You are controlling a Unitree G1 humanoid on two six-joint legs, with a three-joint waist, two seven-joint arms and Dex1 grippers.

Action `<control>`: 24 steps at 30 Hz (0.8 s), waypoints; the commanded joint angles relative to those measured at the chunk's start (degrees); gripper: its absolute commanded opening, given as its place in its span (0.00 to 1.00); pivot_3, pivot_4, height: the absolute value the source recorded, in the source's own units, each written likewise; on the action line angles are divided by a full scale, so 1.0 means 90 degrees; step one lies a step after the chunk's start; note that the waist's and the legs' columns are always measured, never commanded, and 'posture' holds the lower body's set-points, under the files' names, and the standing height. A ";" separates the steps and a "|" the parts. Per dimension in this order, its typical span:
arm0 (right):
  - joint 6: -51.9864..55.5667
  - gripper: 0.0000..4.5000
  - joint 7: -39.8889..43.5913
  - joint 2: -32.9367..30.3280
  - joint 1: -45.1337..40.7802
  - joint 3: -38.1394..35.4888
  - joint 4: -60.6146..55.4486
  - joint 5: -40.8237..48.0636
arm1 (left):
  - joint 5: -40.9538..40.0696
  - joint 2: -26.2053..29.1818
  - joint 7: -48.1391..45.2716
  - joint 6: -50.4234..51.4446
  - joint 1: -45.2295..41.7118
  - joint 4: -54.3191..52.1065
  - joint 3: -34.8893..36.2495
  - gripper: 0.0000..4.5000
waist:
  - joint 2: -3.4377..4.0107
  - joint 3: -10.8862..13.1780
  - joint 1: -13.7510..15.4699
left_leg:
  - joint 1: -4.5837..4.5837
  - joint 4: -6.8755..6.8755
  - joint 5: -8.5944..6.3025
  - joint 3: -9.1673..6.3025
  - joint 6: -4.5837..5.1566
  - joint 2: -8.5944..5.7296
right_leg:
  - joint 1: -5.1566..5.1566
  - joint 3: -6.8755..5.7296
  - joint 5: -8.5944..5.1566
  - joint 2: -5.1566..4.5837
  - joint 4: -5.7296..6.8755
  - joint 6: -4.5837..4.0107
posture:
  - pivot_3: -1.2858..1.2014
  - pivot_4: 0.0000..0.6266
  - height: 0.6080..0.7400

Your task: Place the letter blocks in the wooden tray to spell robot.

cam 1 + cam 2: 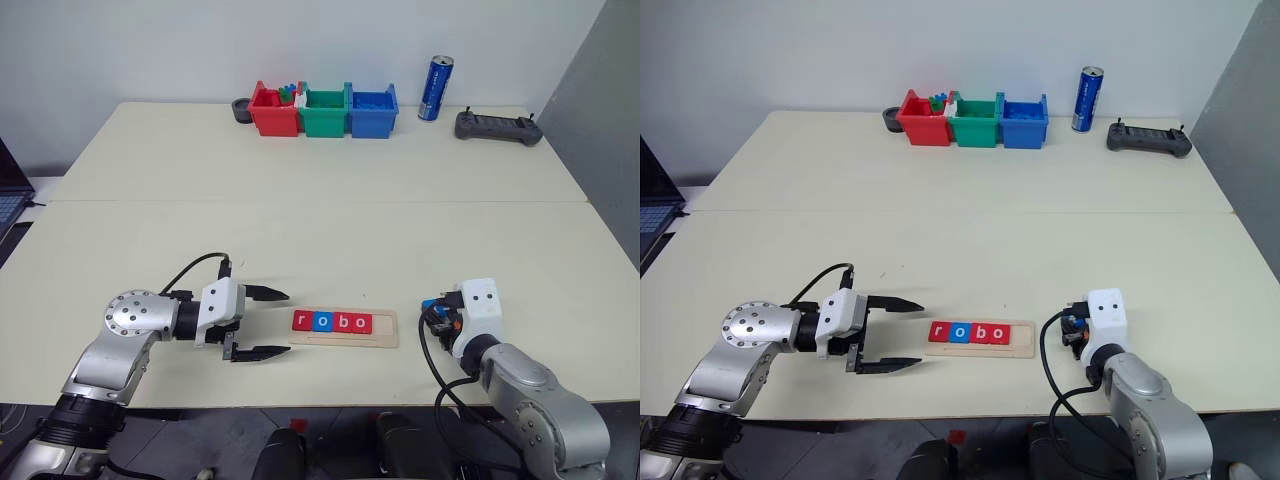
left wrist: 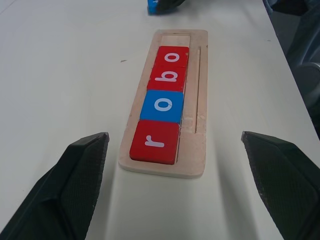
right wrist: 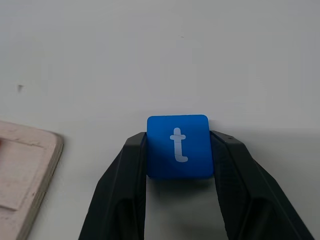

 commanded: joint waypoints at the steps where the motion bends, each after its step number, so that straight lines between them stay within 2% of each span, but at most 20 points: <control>1: -0.0371 0.63 -0.0282 0.0426 -0.0120 -0.0173 0.0018 -0.0029 | -0.0065 0.0033 0.0104 0.0233 -0.0110 -0.0547 -0.0009 1.00 | 0.0000 0.0000 -0.0003 | 0.0000 0.0000 0.0000 -0.0001 0.0000 0.0000 | 0.0000 0.0000 -0.0003 0.0000 0.0000 0.0004 | 0.52 0.24 1.00; 6: -0.0223 0.99 -0.0440 0.0636 -0.0777 -0.0430 -0.0177 0.0011 | -0.0103 0.0054 0.0185 0.0503 -0.0173 -0.0750 0.0010 1.00 | 0.0001 0.0000 -0.0006 | 0.0001 0.0000 0.0000 0.0002 0.0000 0.0000 | -0.0001 0.0002 -0.0004 0.0000 0.0001 0.0007 | 0.52 0.24 1.00; 10: -0.0166 0.99 0.0317 -0.0182 -0.1453 -0.0654 -0.0016 0.0359 | -0.0117 0.0048 0.0202 0.0654 -0.0229 -0.0819 0.0022 1.00 | 0.0002 0.0001 -0.0008 | -0.0001 0.0000 0.0000 0.0001 0.0000 -0.0001 | -0.0002 0.0000 0.0001 0.0000 0.0000 -0.0002 | 0.52 0.24 1.00; 14: -0.0712 0.99 0.2638 -0.2255 -0.1544 -0.0428 0.0526 0.1092 | -0.0109 0.0018 0.0206 0.0724 -0.0297 -0.0826 -0.0008 1.00 | 0.0003 0.0002 0.0008 | -0.0003 -0.0002 -0.0001 -0.0001 0.0002 -0.0002 | 0.0000 -0.0004 0.0007 -0.0001 -0.0005 -0.0011 | 0.52 0.24 1.00; 16: -0.1453 0.99 0.4054 -0.3418 -0.1428 -0.0199 0.0910 0.1241 | -0.0101 -0.0002 0.0203 0.0741 -0.0345 -0.0801 -0.0030 1.00 | 0.0005 0.0004 0.0013 | -0.0006 -0.0002 -0.0001 0.0001 0.0003 -0.0007 | 0.0001 -0.0003 0.0005 -0.0006 -0.0009 -0.0009 | 0.52 0.24 1.00; 18: -0.2263 0.99 0.4990 -0.4207 -0.1395 0.0088 0.1398 0.1140 | -0.0093 -0.0014 0.0205 0.0746 -0.0380 -0.0783 -0.0052 1.00 | 0.0003 0.0004 0.0007 | -0.0005 -0.0002 -0.0003 0.0002 0.0006 -0.0007 | 0.0002 -0.0003 0.0002 -0.0005 -0.0012 -0.0002 | 0.52 0.24 1.00; 21: -0.3263 0.99 0.5663 -0.4729 -0.1473 0.0561 0.2075 0.0777 | -0.0089 -0.0026 0.0218 0.0755 -0.0404 -0.0785 -0.0075 1.00 | 0.0001 0.0004 -0.0035 | -0.0001 0.0000 -0.0006 0.0003 0.0011 -0.0001 | 0.0003 -0.0002 0.0000 0.0001 -0.0007 0.0001 | 0.52 0.24 1.00; 24: -0.4050 0.99 0.6126 -0.4928 -0.1666 0.0954 0.2712 0.0422 | -0.0086 -0.0031 0.0236 0.0760 -0.0389 -0.0809 -0.0078 1.00 | 0.0000 0.0005 -0.0051 | 0.0001 0.0001 -0.0006 0.0006 0.0011 -0.0001 | 0.0003 0.0001 0.0000 0.0001 -0.0005 0.0000 | 0.52 0.24 1.00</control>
